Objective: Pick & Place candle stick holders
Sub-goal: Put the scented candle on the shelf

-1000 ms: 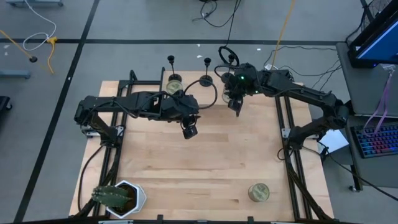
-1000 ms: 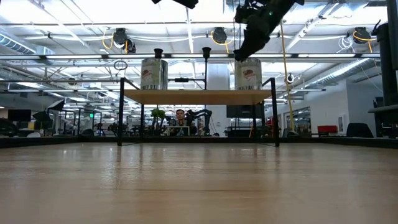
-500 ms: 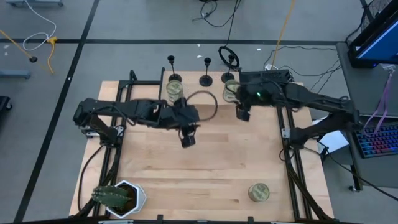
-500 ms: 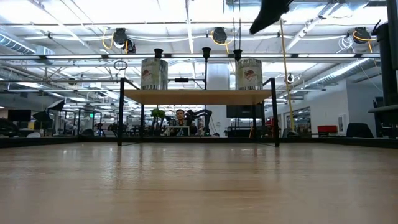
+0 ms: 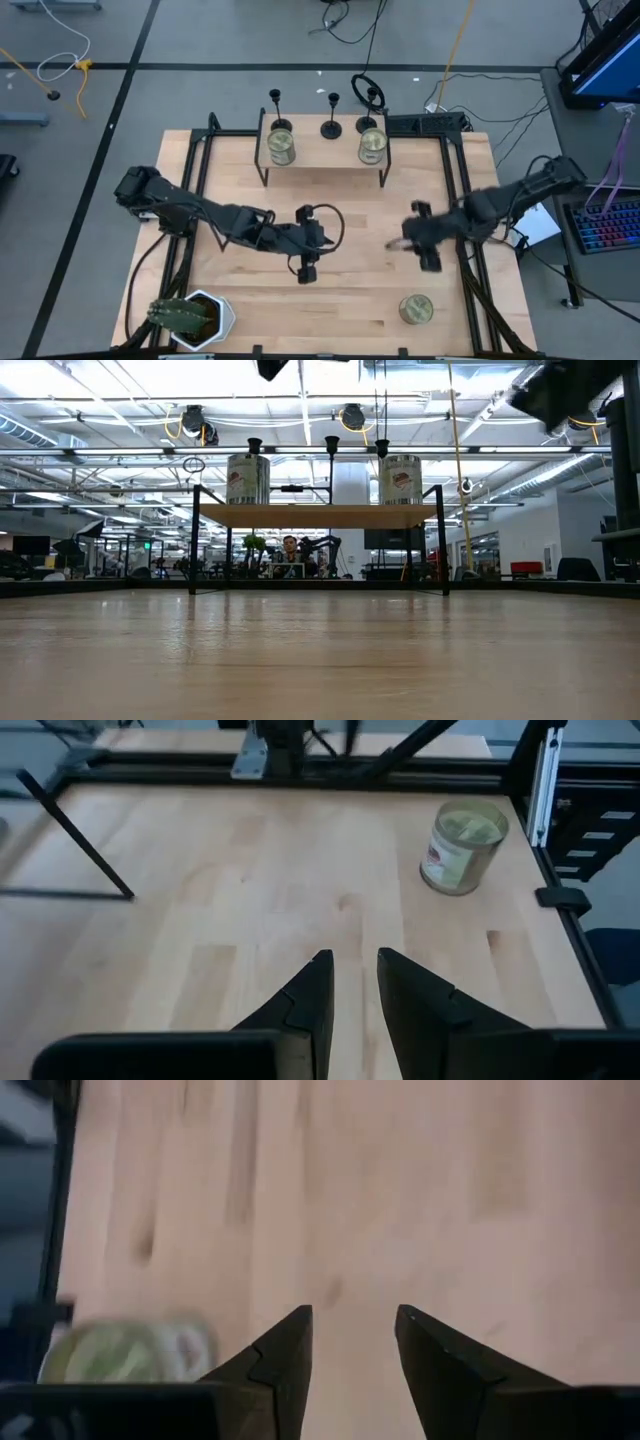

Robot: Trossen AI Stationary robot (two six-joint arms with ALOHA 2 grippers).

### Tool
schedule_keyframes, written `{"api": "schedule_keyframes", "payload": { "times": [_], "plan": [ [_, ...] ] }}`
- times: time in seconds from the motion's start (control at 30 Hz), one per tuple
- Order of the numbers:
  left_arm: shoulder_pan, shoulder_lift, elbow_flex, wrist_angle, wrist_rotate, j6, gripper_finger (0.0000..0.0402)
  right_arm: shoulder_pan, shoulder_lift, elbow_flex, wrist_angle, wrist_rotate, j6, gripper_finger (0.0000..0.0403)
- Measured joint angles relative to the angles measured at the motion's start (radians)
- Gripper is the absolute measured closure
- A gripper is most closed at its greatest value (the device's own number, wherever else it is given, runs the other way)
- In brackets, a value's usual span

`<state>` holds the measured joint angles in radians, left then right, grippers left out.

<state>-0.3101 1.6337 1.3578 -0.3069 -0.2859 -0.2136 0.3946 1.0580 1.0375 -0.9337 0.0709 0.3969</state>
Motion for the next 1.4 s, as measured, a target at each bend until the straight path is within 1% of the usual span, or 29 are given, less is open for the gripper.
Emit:
{"api": "schedule_keyframes", "payload": {
  "times": [0.1,0.2,0.3,0.4,0.53,0.63,0.73,0.87,0.97,1.07,1.17,1.27,1.4],
  "plan": [
    [-0.007,0.0,-0.024,0.016,0.0,-0.027,0.0314,0.12,0.0,-0.091,0.007,-0.045,0.156,0.0262],
    [-0.007,0.0,-0.038,0.012,0.0,-0.03,0.0314,0.221,0.0,-0.182,0.05,-0.065,0.309,0.0262],
    [-0.006,0.0,-0.041,0.012,0.007,-0.028,0.0314,0.297,0.001,-0.264,0.155,-0.109,0.438,0.0262],
    [0.001,0.0,-0.041,0.016,0.014,-0.02,0.0314,0.342,0.001,-0.317,0.295,-0.126,0.485,0.0262],
    [0.013,0.0,-0.041,0.025,0.015,-0.02,0.0314,0.372,0.001,-0.337,0.412,-0.117,0.503,0.0261],
    [0.019,0.0,-0.041,0.022,0.016,-0.024,0.0314,0.392,0.001,-0.338,0.436,-0.074,0.495,0.0261],
    [0.023,0.0,-0.041,0.021,0.017,-0.024,0.0314,0.409,0.012,-0.338,0.469,-0.07,0.504,0.0261],
    [0.023,0.0,-0.041,0.021,0.019,-0.003,0.0314,0.428,0.049,-0.338,0.482,-0.025,0.501,0.0261],
    [0.023,0.0,-0.041,0.021,0.019,-0.004,0.0314,0.428,0.077,-0.338,0.479,-0.018,0.492,0.0262],
    [0.023,0.0,-0.041,0.021,0.019,-0.004,0.0314,0.427,0.095,-0.338,0.48,-0.017,0.461,0.0271],
    [0.023,0.0,-0.041,0.021,0.019,-0.004,0.0314,0.418,0.105,-0.338,0.483,-0.016,0.456,0.029],
    [0.023,0.0,-0.041,0.02,0.024,-0.004,0.0314,0.411,0.107,-0.338,0.482,0.003,0.442,0.0326],
    [0.023,0.0,-0.041,0.021,0.024,-0.002,0.0314,0.393,0.108,-0.339,0.488,0.151,0.386,0.0388]
  ]
}}
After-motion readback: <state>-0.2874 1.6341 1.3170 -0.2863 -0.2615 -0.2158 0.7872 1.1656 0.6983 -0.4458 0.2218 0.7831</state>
